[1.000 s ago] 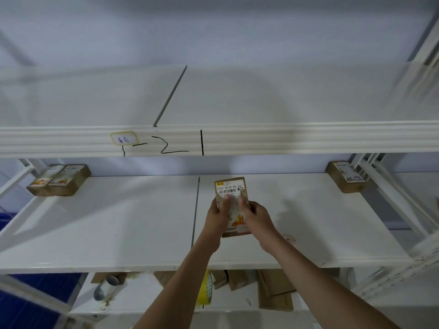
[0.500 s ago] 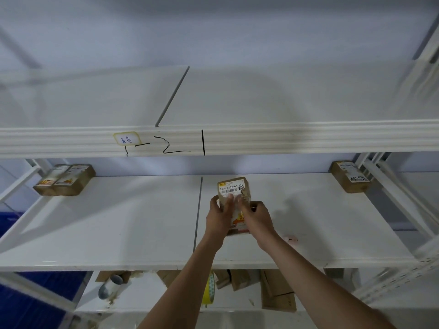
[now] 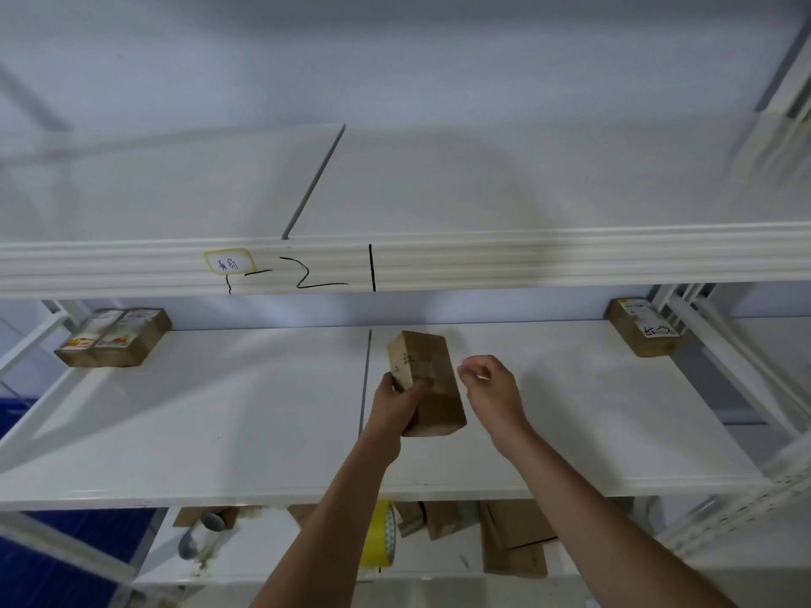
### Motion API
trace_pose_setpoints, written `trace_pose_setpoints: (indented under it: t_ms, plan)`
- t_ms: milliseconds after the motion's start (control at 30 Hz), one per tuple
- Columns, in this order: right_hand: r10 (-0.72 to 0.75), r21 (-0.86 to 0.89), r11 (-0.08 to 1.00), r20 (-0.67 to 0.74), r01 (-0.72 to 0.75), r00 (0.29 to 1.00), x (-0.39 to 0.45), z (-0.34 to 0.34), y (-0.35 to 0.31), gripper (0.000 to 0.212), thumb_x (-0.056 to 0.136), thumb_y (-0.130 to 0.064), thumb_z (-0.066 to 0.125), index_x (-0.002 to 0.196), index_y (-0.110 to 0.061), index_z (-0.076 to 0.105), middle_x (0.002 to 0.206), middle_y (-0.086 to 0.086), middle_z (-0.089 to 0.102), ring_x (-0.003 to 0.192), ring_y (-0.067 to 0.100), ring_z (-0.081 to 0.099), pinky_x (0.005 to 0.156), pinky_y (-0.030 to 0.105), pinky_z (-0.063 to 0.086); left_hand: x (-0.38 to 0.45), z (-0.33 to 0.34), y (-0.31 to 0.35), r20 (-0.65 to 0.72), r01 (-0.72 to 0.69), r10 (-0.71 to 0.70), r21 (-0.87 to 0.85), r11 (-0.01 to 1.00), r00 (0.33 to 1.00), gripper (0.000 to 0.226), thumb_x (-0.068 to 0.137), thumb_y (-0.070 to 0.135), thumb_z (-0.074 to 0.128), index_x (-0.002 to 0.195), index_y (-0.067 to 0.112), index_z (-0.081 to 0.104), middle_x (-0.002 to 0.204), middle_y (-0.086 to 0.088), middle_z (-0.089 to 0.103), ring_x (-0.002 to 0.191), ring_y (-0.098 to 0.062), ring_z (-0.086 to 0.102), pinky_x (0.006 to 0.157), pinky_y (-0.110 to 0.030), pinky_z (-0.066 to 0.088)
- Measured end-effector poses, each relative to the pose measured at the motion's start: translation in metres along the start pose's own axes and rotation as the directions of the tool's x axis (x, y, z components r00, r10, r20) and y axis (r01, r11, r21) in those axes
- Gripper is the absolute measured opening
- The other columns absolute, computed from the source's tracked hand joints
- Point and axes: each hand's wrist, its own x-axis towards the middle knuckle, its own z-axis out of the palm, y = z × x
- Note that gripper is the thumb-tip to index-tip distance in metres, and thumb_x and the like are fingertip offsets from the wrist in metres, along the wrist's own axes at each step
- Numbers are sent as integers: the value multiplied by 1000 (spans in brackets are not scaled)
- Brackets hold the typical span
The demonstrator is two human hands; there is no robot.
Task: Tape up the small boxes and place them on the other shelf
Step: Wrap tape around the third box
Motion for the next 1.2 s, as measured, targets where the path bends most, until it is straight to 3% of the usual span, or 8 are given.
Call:
trace_pose_setpoints:
  t_ms: [133, 333, 500, 667, 800, 933, 1067, 1200]
  plan:
    - [232, 125, 956, 238, -267, 943, 3, 1, 10, 69, 80, -71, 65, 128, -23, 58, 117, -2, 68, 107, 20, 66, 90, 39, 58, 0, -5, -2, 172, 60, -40, -112, 992, 984, 38, 94, 25, 66, 131, 25, 58, 120, -10, 70, 110, -31, 67, 95, -53, 55]
    - [145, 144, 975, 165, -169, 976, -7, 15, 11, 46, 92, -61, 57, 118, -23, 66, 110, -1, 71, 102, 19, 67, 87, 37, 57, -3, 16, 0, -19, 19, -18, 50, 999, 1000, 46, 94, 57, 56, 124, 22, 58, 111, -4, 70, 99, -23, 69, 87, -41, 59]
    - [140, 153, 975, 124, -158, 982, -8, 21, 8, 44, 95, -55, 57, 121, -20, 63, 113, -1, 68, 101, 17, 64, 74, 29, 51, 3, 19, -3, -77, -82, 94, 147, 986, 993, 42, 95, 49, 60, 123, 18, 58, 110, -2, 69, 95, -16, 67, 78, -31, 57]
    - [156, 156, 974, 71, -165, 985, -8, 27, 10, 44, 95, -53, 58, 122, -19, 61, 116, 1, 66, 102, 19, 62, 76, 31, 49, 6, 19, -10, -89, -80, 94, 156, 985, 992, 53, 91, 58, 59, 128, 18, 57, 117, -4, 69, 99, -20, 68, 87, -41, 59]
    - [252, 180, 952, -7, -247, 968, -9, 27, 11, 47, 91, -50, 66, 122, -18, 49, 114, 2, 58, 99, 21, 59, 76, 33, 51, 10, 17, -9, -98, -43, 70, 252, 967, 993, 73, 94, 60, 53, 153, 32, 22, 138, -6, 50, 116, -30, 58, 90, -41, 55]
    - [216, 82, 975, -87, -209, 973, -4, 24, 15, 52, 89, -43, 71, 122, -20, 38, 115, 4, 58, 99, 22, 61, 82, 34, 54, 11, 17, -5, -80, -139, 197, 461, 876, 977, 46, 99, 43, 54, 142, 34, 44, 134, -9, 52, 111, -20, 57, 90, -37, 57]
    - [105, 68, 992, -41, -103, 994, -1, 25, 10, 28, 98, -48, 56, 111, -24, 54, 100, -3, 67, 85, 11, 66, 69, 27, 56, 5, 18, -1, 36, -66, 61, 172, 983, 998, 41, 99, 46, 55, 135, 27, 48, 122, -3, 63, 95, -11, 65, 68, -19, 53]
    - [18, 58, 998, -111, -12, 994, 3, 14, 7, 28, 100, -26, 54, 82, -14, 71, 81, 2, 76, 75, 17, 73, 76, 45, 62, 8, 0, -6, -67, -20, 24, 61, 998, 997, 53, 83, 32, 79, 126, 16, 51, 106, -5, 68, 85, -16, 73, 62, -29, 60]
